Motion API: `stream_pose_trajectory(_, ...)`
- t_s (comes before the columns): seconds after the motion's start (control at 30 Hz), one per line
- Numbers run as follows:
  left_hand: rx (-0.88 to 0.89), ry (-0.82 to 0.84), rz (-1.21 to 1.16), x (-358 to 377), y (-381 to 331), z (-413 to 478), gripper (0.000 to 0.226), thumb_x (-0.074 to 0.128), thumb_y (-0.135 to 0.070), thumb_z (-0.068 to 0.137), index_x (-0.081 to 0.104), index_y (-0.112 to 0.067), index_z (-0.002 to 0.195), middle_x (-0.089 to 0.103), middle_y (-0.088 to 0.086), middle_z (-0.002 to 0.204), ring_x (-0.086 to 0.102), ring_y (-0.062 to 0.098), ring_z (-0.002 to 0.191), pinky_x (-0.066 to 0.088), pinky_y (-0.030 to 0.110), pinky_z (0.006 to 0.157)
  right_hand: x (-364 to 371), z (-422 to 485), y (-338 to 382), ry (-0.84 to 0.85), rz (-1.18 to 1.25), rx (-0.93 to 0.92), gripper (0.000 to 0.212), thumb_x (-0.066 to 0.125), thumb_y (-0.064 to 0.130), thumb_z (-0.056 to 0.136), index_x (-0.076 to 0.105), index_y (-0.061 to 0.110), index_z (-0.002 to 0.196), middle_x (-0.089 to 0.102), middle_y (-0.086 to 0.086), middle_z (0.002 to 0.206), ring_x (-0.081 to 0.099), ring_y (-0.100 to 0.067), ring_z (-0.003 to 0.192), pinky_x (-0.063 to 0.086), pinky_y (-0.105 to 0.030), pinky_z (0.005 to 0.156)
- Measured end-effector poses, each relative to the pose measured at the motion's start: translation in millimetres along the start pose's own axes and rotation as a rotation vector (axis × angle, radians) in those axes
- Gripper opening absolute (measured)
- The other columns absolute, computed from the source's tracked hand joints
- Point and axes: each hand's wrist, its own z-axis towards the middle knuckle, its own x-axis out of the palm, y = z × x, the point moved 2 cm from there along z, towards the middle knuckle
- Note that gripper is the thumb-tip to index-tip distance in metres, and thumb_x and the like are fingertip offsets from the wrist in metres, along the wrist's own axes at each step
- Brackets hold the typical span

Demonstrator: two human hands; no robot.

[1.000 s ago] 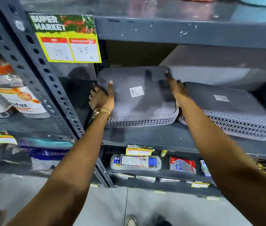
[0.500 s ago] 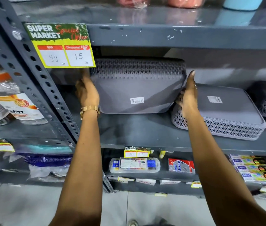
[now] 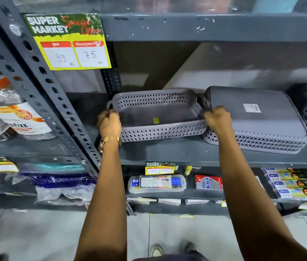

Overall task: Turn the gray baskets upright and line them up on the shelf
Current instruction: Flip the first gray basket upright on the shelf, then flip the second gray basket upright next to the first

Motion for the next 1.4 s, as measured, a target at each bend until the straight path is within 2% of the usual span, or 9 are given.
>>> stream_pose_trajectory(0.1, 0.032, 0.018, 0.275, 0, 13, 0, 0.034, 0.046, -0.026, 0.087, 0.063, -0.004, 0.107, 0.068, 0.021, 0.109, 0.062, 0.037, 0.099, 0.046, 0.037, 0.08, 3, -7, -2, -0.018, -0.289, -0.01, 0.031, 0.05, 0.006, 0.092, 0.055, -0.008, 0.12, 0.059, -0.03, 0.124, 0.058, -0.045, 0.115, 0.048, -0.045, 0.094)
stream_pose_trajectory(0.3, 0.095, -0.038, 0.668, 8, 24, -10, 0.049, 0.045, -0.05, 0.082, 0.059, -0.011, 0.108, 0.067, 0.019, 0.109, 0.062, 0.04, 0.101, 0.048, 0.045, 0.086, 13, -15, -3, -0.007, -0.635, -0.014, 0.034, 0.048, 0.002, 0.095, 0.052, -0.003, 0.128, 0.061, -0.02, 0.122, 0.062, -0.036, 0.112, 0.052, -0.041, 0.088)
stream_pose_trajectory(0.4, 0.151, -0.05, 0.856, 26, 18, -14, 0.068, 0.049, -0.053, 0.079, 0.046, -0.01, 0.131, 0.043, 0.029, 0.142, 0.037, 0.045, 0.134, 0.023, 0.064, 0.11, 9, -16, -5, -0.007, -0.621, -0.026, 0.037, 0.056, 0.008, 0.092, 0.053, -0.001, 0.128, 0.061, -0.019, 0.122, 0.062, -0.036, 0.113, 0.053, -0.04, 0.087)
stream_pose_trajectory(0.5, 0.387, -0.041, 0.944, 55, -8, -38, 0.073, 0.056, -0.046, 0.083, 0.037, -0.006, 0.142, 0.023, 0.03, 0.154, 0.013, 0.043, 0.146, 0.001, 0.06, 0.116, -10, -9, -5, -0.023, -0.454, -0.031, 0.039, 0.067, 0.022, 0.084, 0.062, 0.001, 0.116, 0.065, -0.02, 0.115, 0.063, -0.038, 0.108, 0.053, -0.039, 0.081)
stream_pose_trajectory(0.67, 0.653, 0.157, 0.605, 135, -55, -96, 0.043, 0.059, -0.03, 0.085, 0.06, -0.007, 0.121, 0.059, 0.02, 0.125, 0.054, 0.037, 0.118, 0.043, 0.044, 0.098, -68, 22, -25, -0.111, -0.164, -0.044, 0.038, 0.071, 0.037, 0.077, 0.068, 0.002, 0.091, 0.068, -0.021, 0.099, 0.065, -0.04, 0.098, 0.05, -0.038, 0.076)
stream_pose_trajectory(0.93, 0.597, 0.49, 0.57, 282, -74, -142, 0.034, 0.061, -0.023, 0.088, 0.058, -0.003, 0.115, 0.065, 0.021, 0.114, 0.061, 0.037, 0.107, 0.047, 0.035, 0.087, -169, 118, -126, -0.145, -0.227, 0.035, 0.061, 0.067, 0.044, 0.082, 0.057, -0.001, 0.121, 0.057, -0.027, 0.127, 0.051, -0.044, 0.12, 0.049, -0.049, 0.094)
stream_pose_trajectory(1.1, 0.459, 0.401, 0.738, 322, -63, -140, 0.056, 0.053, -0.038, 0.092, 0.043, -0.003, 0.134, 0.053, 0.025, 0.135, 0.052, 0.043, 0.12, 0.046, 0.043, 0.098, -192, 171, -169, 0.118, -0.209, 0.069, 0.068, 0.068, 0.049, 0.079, 0.057, 0.006, 0.131, 0.06, -0.016, 0.132, 0.057, -0.037, 0.119, 0.049, -0.043, 0.099)
stream_pose_trajectory(1.27, 0.211, 0.261, 0.449, 329, -62, -145, 0.078, 0.042, -0.061, 0.079, 0.036, -0.009, 0.136, 0.052, 0.024, 0.136, 0.051, 0.046, 0.12, 0.043, 0.05, 0.101, -196, 197, -180, 0.263, 0.069, 0.087, 0.086, 0.083, 0.05, 0.057, 0.063, 0.002, 0.124, 0.065, -0.013, 0.129, 0.062, -0.031, 0.118, 0.049, -0.04, 0.103)
stream_pose_trajectory(1.4, 0.247, 0.122, 0.186, 329, -78, -165, 0.084, 0.043, -0.062, 0.083, 0.028, -0.012, 0.147, 0.034, 0.026, 0.15, 0.037, 0.043, 0.134, 0.034, 0.051, 0.111, -222, 194, -157, 0.039, 0.351, -0.078, 0.072, 0.075, 0.061, 0.066, 0.069, 0.01, 0.116, 0.07, -0.007, 0.121, 0.064, -0.023, 0.116, 0.048, -0.035, 0.101)
